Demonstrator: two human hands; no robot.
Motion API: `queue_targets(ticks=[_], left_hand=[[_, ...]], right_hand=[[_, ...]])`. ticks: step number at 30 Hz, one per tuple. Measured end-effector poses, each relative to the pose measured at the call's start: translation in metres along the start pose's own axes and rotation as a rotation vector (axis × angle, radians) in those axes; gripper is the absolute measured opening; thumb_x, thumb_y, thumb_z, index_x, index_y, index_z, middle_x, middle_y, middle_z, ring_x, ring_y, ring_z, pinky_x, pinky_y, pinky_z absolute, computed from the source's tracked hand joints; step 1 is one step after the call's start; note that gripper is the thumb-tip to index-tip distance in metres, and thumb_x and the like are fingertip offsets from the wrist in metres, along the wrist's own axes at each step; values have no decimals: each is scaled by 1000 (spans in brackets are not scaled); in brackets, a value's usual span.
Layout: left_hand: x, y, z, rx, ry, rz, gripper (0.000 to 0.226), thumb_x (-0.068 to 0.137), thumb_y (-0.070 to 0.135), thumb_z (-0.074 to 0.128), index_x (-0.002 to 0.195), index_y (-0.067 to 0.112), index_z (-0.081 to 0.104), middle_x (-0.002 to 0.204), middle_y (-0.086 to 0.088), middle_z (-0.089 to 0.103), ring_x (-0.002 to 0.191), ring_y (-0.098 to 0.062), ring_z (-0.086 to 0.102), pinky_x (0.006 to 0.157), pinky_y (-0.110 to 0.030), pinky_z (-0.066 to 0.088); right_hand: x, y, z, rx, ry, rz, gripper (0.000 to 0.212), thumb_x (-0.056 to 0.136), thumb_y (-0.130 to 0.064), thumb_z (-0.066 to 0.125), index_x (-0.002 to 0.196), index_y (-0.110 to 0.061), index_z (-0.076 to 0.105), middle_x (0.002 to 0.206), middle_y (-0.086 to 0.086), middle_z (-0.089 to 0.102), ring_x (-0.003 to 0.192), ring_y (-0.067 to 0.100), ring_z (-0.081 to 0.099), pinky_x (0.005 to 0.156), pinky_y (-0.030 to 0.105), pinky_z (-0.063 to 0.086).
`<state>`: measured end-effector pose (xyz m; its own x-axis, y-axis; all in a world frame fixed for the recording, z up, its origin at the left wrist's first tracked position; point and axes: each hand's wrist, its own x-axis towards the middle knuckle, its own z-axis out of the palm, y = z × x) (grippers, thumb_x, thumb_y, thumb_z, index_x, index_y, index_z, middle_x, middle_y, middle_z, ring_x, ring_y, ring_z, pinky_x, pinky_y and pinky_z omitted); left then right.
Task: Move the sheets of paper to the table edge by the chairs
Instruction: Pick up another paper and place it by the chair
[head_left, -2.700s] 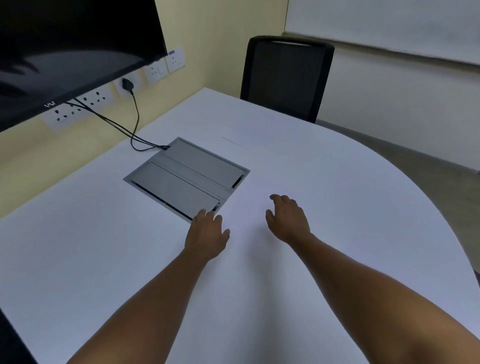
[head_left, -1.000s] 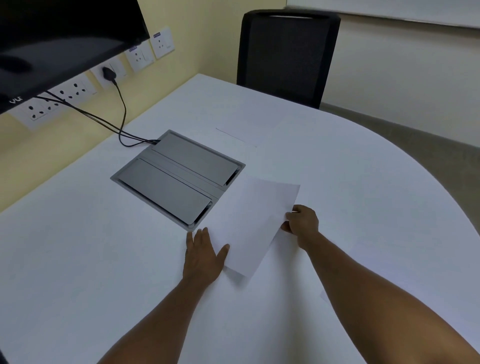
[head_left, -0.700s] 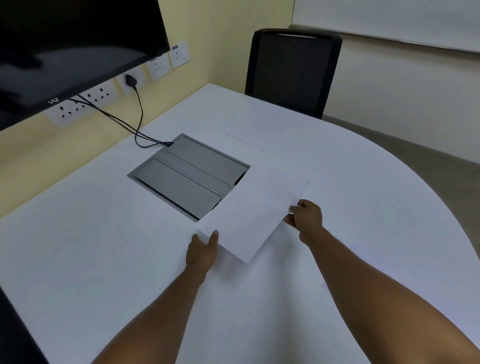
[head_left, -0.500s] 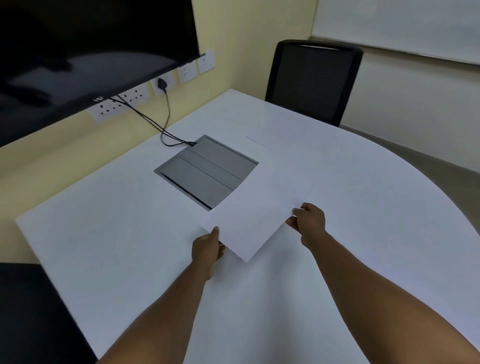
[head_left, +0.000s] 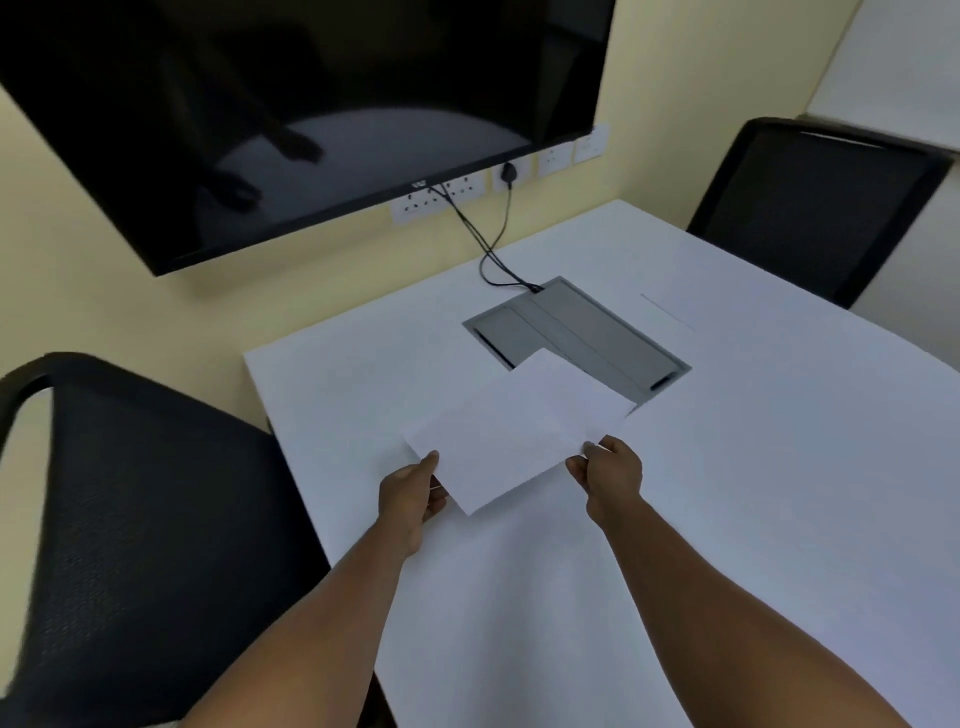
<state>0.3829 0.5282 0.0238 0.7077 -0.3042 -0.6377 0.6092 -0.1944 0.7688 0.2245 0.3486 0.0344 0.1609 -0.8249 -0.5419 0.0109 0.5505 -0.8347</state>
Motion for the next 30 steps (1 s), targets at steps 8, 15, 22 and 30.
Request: queue_targets(ticks=[8, 15, 22, 30], left_hand=[[14, 10, -73, -27, 126, 21, 11, 84, 16, 72, 80, 8, 67, 85, -10, 72, 70, -21, 65, 60, -27, 54], [38, 23, -115, -20, 306, 46, 14, 90, 15, 65, 77, 11, 66, 77, -5, 68, 61, -17, 61, 47, -22, 45], [66, 13, -130, 69, 376, 24, 9, 88, 15, 64, 80, 15, 69, 74, -7, 69, 62, -21, 60, 63, -28, 53], [90, -3, -127, 183, 420, 24, 12, 86, 18, 69, 73, 17, 68, 83, -6, 72, 79, -25, 69, 71, -31, 55]], right_hand=[[-29, 40, 75, -135, -60, -9, 37, 85, 2, 58, 62, -18, 37, 65, 4, 36, 49, 17, 47, 75, 32, 55], [-37, 78, 119, -227, -101, -11, 37, 85, 1, 56, 61, -15, 34, 58, 4, 36, 47, 17, 45, 72, 34, 50], [-24, 97, 137, -292, -84, 22, 35, 88, -2, 57, 61, -14, 39, 59, 5, 43, 50, 19, 51, 81, 39, 55], [-6, 109, 143, -361, -42, 50, 34, 88, -3, 57, 61, -14, 39, 63, 5, 44, 52, 18, 51, 84, 42, 57]])
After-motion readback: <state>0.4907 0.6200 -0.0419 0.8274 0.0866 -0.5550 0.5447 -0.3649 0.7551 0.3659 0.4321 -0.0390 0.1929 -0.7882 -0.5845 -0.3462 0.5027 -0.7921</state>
